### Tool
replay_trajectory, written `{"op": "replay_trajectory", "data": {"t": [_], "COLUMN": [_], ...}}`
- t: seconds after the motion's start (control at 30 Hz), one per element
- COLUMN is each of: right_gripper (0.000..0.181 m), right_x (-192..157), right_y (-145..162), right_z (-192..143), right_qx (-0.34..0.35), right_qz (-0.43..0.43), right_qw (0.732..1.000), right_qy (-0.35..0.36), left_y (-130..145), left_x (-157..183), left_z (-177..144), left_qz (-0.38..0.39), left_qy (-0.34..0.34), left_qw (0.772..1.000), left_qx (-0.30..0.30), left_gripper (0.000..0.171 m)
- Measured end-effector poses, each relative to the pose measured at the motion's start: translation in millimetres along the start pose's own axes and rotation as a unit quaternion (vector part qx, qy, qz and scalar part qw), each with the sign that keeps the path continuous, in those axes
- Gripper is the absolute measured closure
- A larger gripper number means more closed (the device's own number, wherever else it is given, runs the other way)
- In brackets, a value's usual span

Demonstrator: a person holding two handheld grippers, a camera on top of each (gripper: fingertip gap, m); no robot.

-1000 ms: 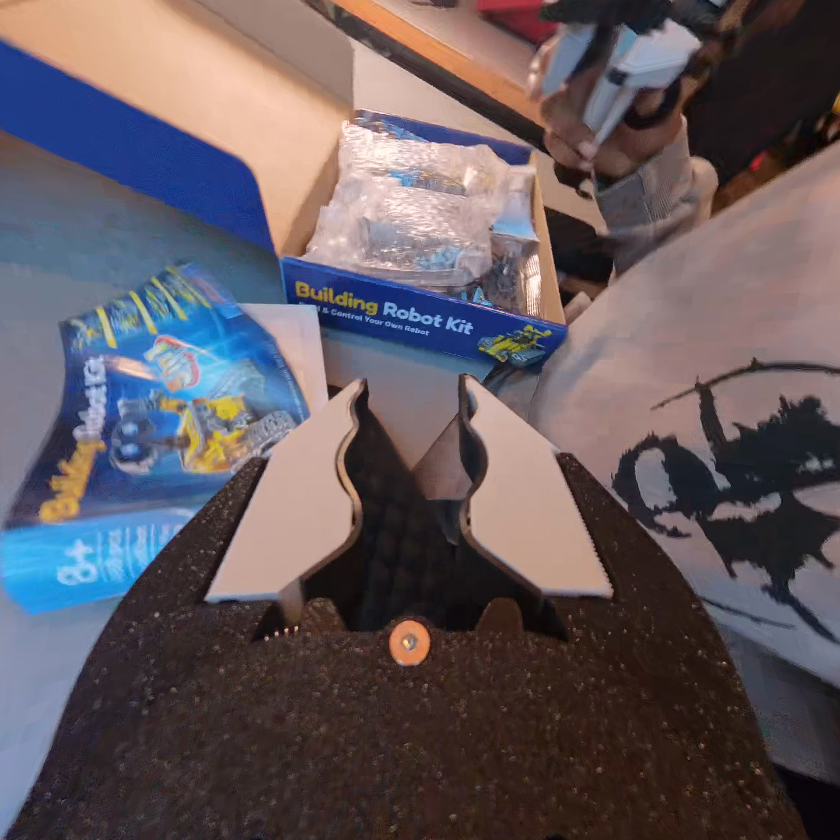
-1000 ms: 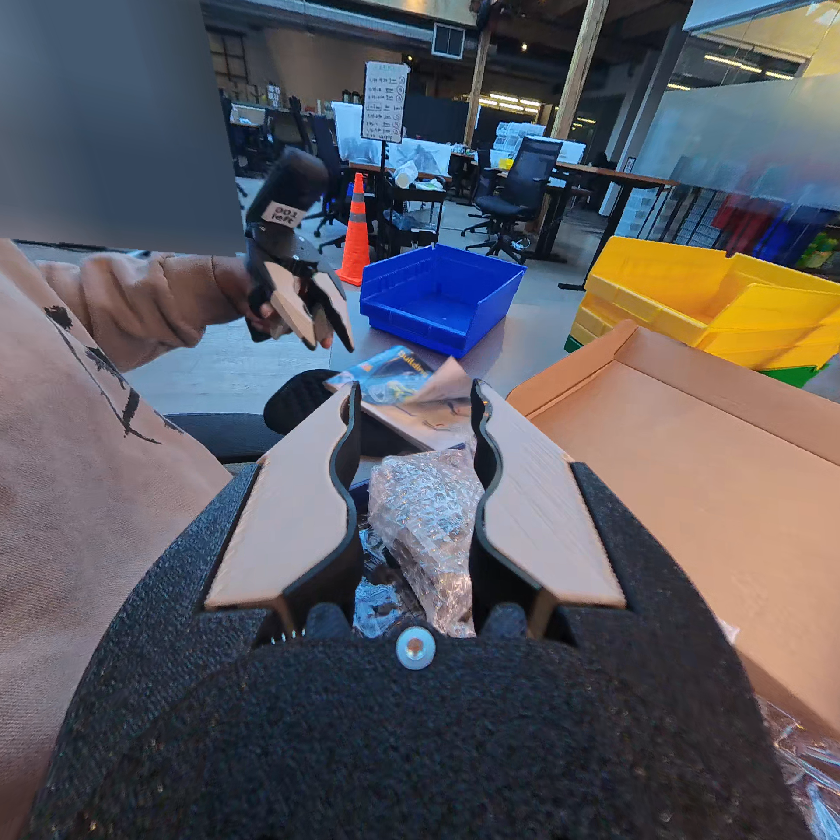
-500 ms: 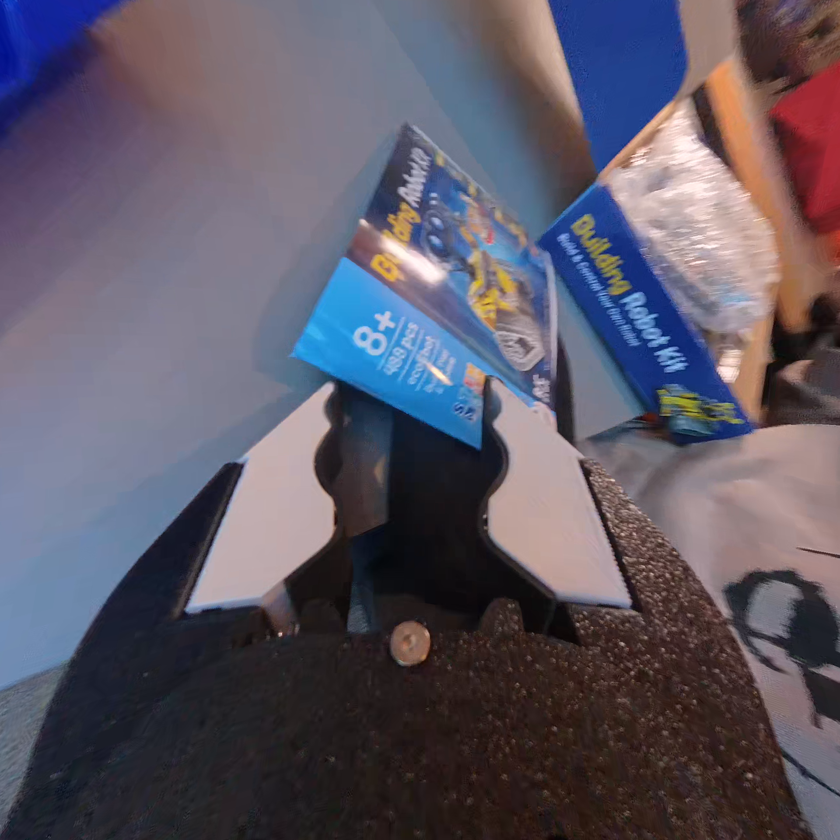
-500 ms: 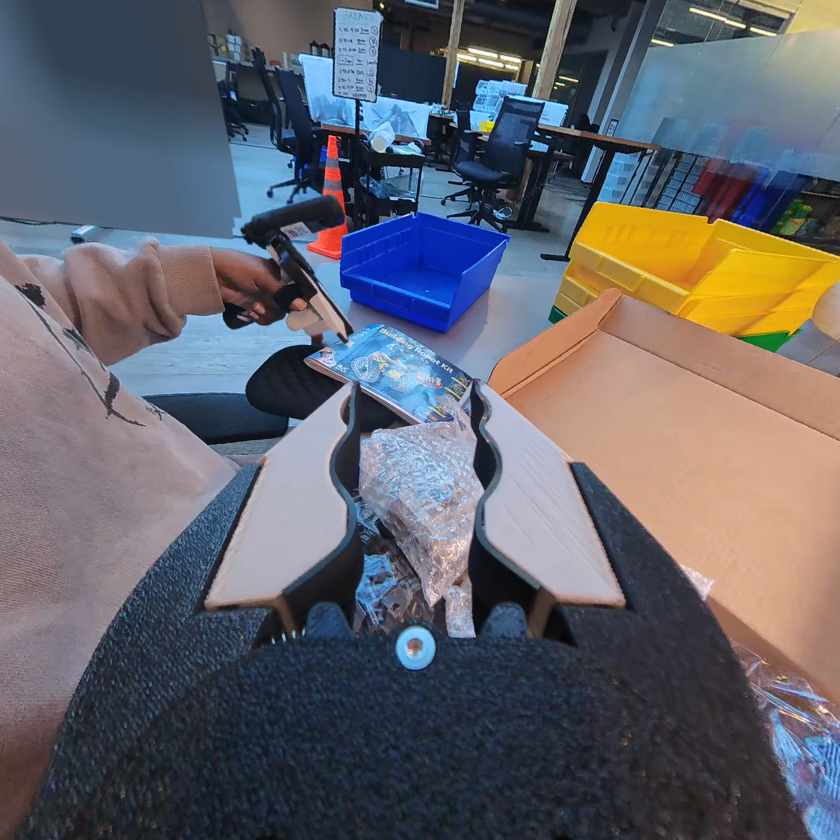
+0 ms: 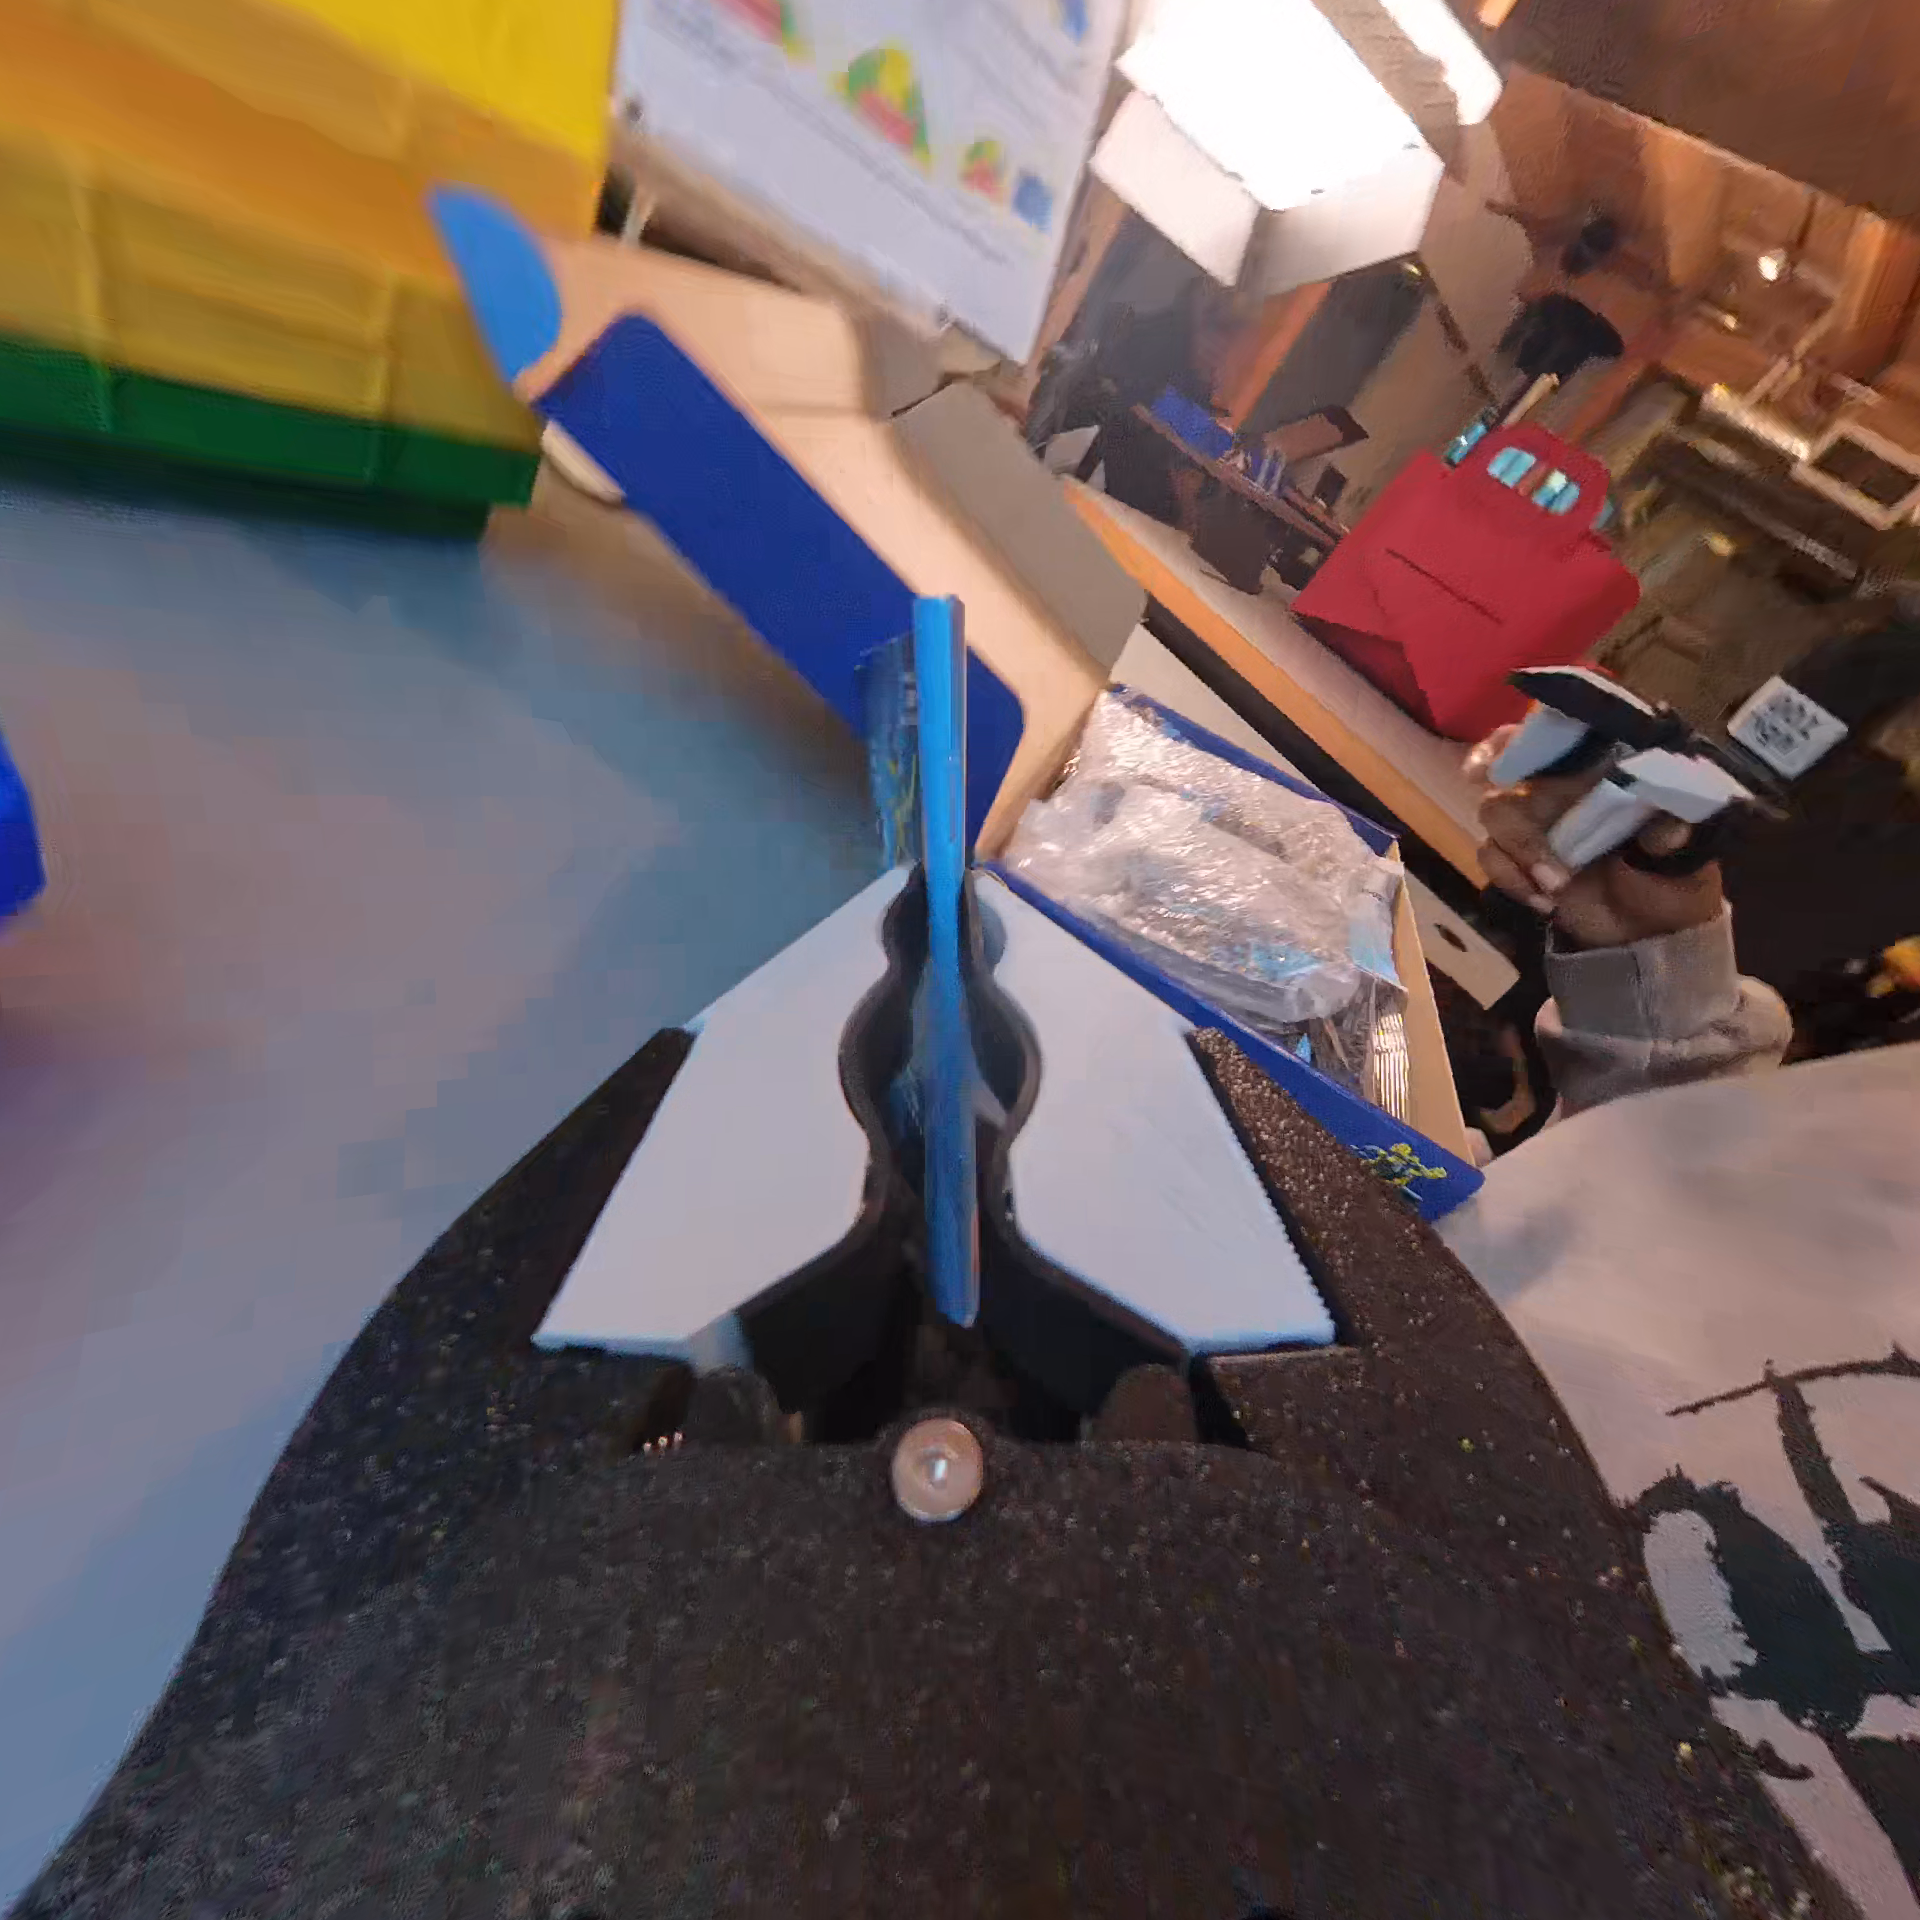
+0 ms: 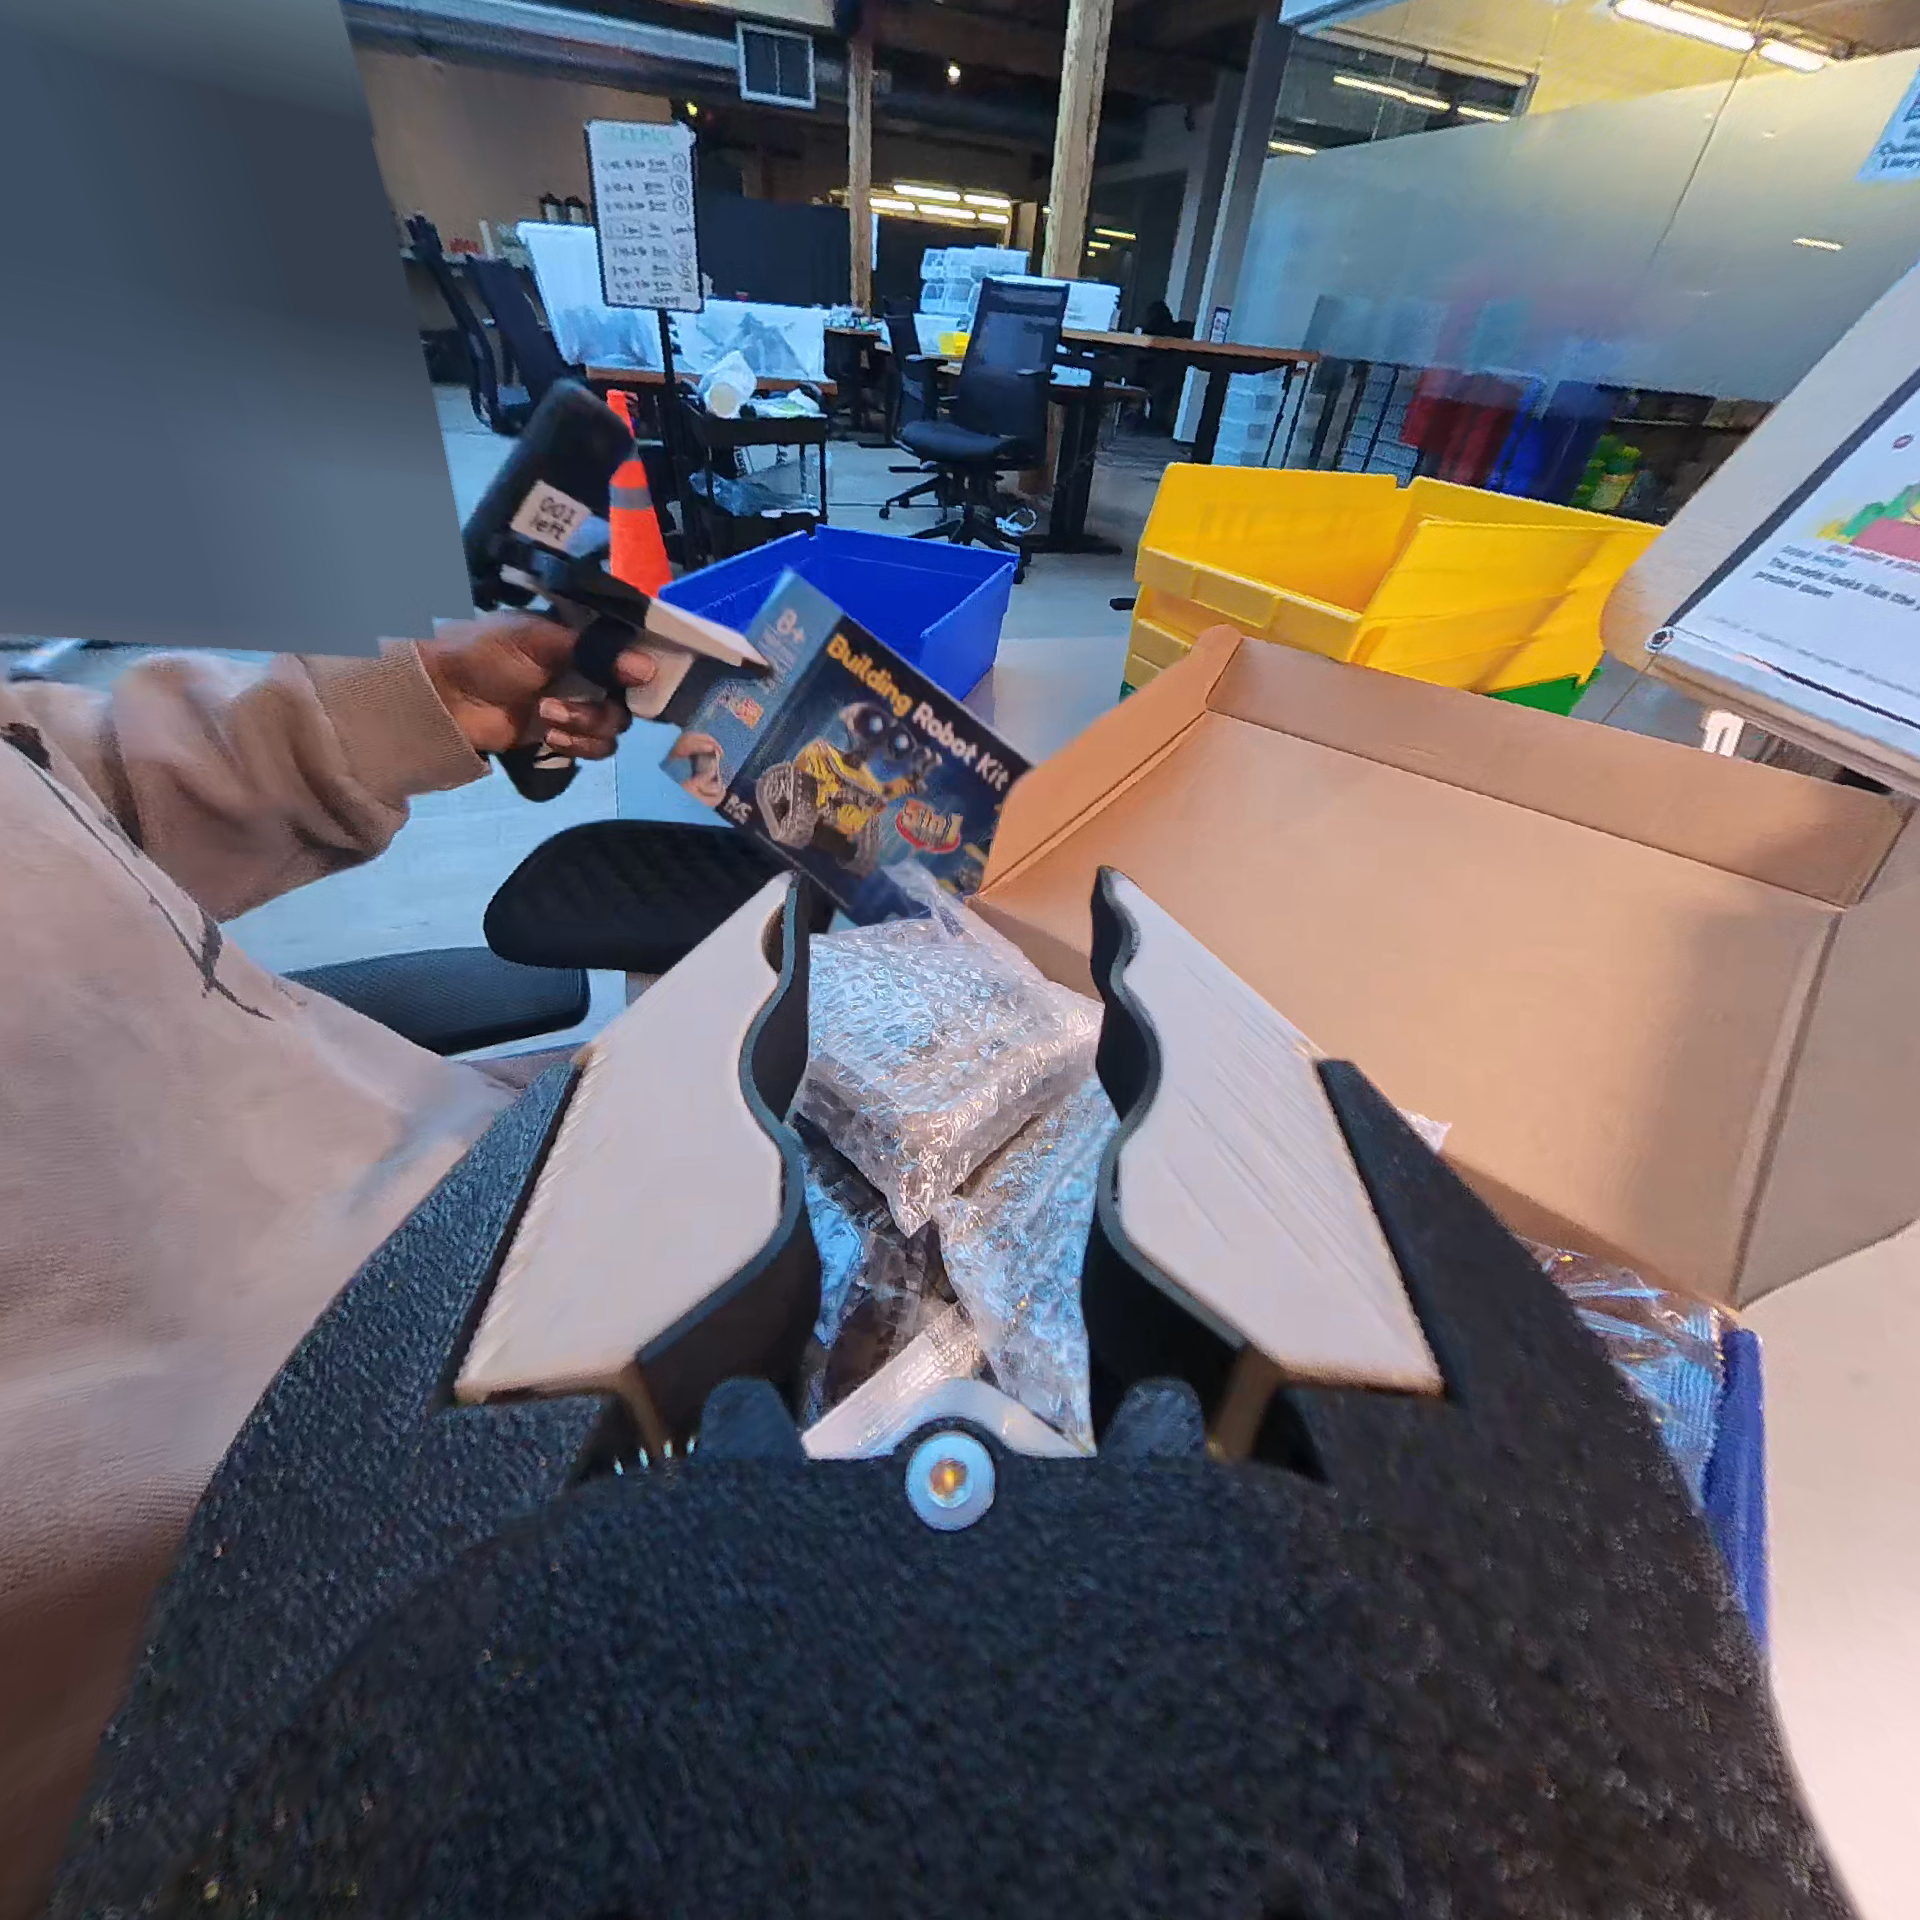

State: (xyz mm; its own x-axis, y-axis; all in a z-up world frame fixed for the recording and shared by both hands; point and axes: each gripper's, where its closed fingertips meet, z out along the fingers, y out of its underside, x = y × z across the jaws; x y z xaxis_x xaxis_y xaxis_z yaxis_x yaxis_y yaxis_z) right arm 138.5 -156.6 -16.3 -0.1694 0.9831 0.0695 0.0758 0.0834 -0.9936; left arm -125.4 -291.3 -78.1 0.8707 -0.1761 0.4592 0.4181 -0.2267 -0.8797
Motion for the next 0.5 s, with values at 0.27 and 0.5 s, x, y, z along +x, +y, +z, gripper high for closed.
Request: {"op": "replay_trajectory", "data": {"t": [0.27, 0.5], "right_gripper": [0.099, 0.098], "right_x": [-1.3, -6.6], "right_y": [-17.5, -23.3], "right_z": [12.1, 22.7], "right_qx": [0.049, 0.086], "right_qz": [0.03, 0.064], "right_qw": [0.998, 0.989], "right_qy": [-0.031, -0.101], "left_y": [-82.0, -52.6], "left_x": [142.8, 214.7], "left_z": [23.8, 81.3], "left_qz": [0.299, 0.237], "left_qy": [0.138, 0.322], "left_qw": [0.944, 0.916], "left_qx": [0.011, 0.019], "left_gripper": [0.169, 0.169]}}
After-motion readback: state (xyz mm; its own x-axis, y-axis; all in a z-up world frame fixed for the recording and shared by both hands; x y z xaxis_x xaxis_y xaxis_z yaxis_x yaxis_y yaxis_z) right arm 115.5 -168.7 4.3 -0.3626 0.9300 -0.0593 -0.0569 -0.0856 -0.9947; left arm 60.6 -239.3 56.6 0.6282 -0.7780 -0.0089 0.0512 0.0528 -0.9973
